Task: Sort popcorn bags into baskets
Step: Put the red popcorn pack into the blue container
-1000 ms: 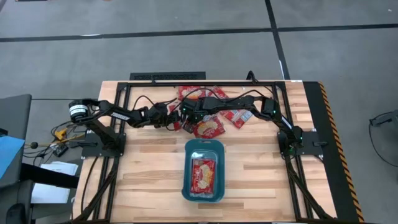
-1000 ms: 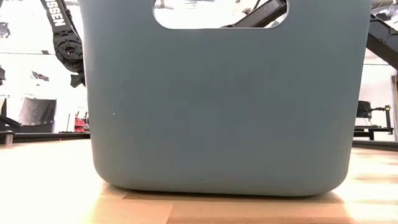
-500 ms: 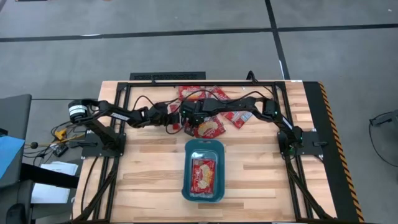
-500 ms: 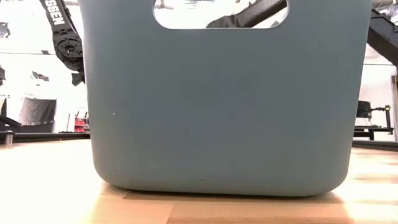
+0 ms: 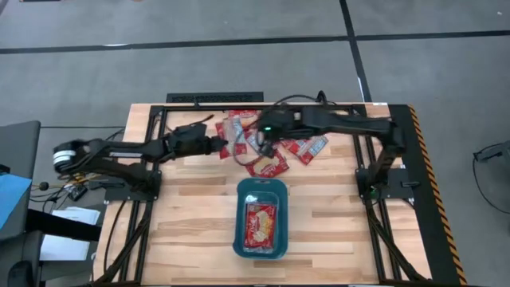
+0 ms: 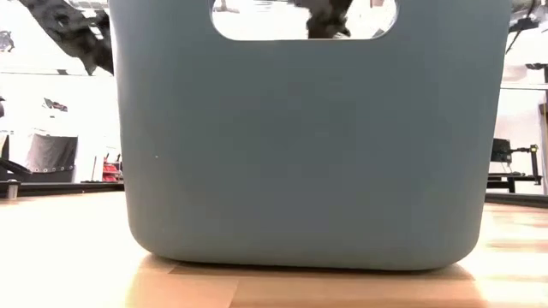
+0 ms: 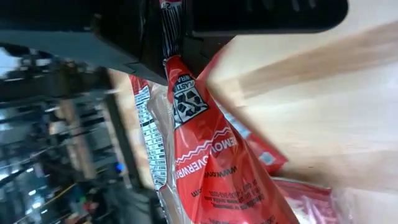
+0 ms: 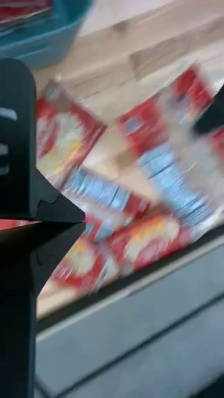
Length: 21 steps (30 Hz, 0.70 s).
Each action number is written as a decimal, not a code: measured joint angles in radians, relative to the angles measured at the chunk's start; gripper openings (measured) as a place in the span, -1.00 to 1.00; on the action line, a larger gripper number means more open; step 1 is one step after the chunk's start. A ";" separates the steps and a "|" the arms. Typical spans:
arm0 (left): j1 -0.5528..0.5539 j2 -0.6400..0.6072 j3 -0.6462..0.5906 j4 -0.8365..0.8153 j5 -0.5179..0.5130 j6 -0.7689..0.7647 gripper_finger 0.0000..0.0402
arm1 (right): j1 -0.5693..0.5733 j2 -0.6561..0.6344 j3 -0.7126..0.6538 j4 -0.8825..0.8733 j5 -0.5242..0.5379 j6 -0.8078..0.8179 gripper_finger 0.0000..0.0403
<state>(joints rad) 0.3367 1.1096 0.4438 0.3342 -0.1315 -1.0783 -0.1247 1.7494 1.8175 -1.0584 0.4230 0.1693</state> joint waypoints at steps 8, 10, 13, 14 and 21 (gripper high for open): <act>-0.311 -0.188 0.001 -0.045 -0.152 -0.128 -0.99 | 0.037 -0.241 0.000 -0.164 0.159 0.141 -0.89; -0.426 -0.182 0.004 -0.052 -0.254 -0.175 -0.99 | 0.044 -0.284 0.000 -0.186 0.160 0.188 -0.85; -0.582 -0.123 0.042 -0.056 -0.391 -0.225 -0.99 | 0.050 -0.332 0.000 -0.205 0.163 0.223 -0.81; -0.628 -0.094 0.062 -0.055 -0.428 -0.239 -0.99 | 0.057 -0.341 0.000 -0.208 0.164 0.230 -0.81; -0.828 0.160 0.290 -0.066 -0.596 -0.240 -0.99 | 0.090 -0.355 0.000 -0.217 0.163 0.235 -0.88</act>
<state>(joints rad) -0.4911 1.2693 0.7343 0.2678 -0.7276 -1.3184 -0.0349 1.3947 1.8175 -1.2755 0.5861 0.4044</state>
